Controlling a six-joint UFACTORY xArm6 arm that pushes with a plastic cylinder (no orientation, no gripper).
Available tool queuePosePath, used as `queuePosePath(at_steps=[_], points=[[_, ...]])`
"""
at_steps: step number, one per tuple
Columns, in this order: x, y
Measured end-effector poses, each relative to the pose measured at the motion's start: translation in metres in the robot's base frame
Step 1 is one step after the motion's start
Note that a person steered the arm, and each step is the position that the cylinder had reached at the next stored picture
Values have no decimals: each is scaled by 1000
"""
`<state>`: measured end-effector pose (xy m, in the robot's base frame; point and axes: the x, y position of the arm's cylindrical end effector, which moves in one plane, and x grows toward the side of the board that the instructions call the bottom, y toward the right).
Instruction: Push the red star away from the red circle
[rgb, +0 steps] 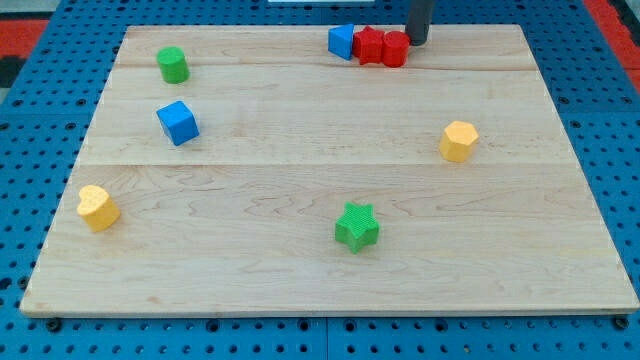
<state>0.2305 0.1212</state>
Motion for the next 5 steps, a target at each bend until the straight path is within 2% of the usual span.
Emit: queuePosePath(at_steps=[3,4,5], points=[[52,-29],[61,16],[53,29]])
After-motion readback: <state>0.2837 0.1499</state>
